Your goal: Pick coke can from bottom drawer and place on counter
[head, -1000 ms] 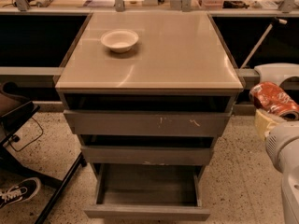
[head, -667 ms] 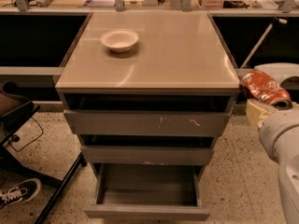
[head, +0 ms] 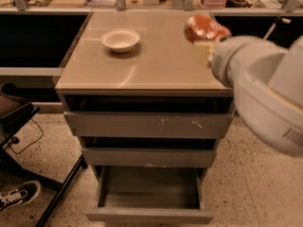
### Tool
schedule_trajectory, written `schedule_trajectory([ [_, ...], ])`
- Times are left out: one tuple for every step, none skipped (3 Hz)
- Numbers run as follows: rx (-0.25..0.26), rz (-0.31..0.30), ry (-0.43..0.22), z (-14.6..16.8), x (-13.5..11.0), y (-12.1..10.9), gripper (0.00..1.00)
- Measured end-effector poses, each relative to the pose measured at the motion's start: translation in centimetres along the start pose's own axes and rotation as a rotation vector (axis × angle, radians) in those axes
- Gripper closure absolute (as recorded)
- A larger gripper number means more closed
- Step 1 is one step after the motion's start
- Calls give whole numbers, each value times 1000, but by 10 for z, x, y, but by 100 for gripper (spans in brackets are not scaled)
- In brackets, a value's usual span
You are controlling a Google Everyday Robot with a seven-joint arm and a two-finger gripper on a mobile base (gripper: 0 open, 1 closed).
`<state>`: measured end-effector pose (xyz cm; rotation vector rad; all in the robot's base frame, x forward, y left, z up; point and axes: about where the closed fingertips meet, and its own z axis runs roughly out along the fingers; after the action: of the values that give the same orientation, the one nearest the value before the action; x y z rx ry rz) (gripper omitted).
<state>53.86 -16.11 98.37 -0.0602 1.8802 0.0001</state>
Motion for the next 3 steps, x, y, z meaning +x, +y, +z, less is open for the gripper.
schedule_trajectory([
  [-22, 10, -51, 0, -36, 11, 100],
  [-18, 8, -41, 0, -29, 9, 100],
  [23, 17, -34, 29, -32, -10, 100],
])
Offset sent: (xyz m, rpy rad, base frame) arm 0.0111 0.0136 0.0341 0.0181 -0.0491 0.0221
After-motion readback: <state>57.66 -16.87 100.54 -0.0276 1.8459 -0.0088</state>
